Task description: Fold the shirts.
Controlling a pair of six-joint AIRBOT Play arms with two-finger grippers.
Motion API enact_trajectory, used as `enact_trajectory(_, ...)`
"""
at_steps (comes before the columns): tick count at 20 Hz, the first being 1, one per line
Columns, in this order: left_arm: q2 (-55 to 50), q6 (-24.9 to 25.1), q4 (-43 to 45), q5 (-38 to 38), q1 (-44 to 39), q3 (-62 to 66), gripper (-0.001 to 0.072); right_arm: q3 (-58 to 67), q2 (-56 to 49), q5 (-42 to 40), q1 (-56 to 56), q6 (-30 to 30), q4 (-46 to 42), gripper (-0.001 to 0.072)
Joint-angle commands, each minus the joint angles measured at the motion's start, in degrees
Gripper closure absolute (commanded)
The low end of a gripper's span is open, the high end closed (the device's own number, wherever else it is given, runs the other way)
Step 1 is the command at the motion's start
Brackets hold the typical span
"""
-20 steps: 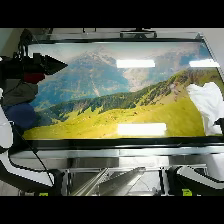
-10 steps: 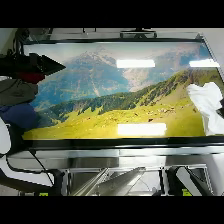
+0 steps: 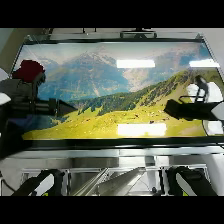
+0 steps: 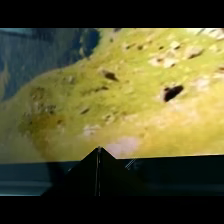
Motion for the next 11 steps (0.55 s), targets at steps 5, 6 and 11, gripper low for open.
enact_trajectory(5,14.38,0.37,3.76,4.37,0.22,-16.09,0.0708,-3.82,0.59,-2.89,9.55,1.70,2.91,0.0685)
enact_trajectory(6,15.26,0.37,3.78,4.37,0.22,-16.35,0.0708,-3.82,0.57,-2.91,9.53,1.70,2.86,0.0685)
enact_trajectory(11,18.18,0.37,3.78,5.14,0.22,-16.61,0.0708,-3.82,0.57,-2.89,9.53,1.70,2.86,0.0685)
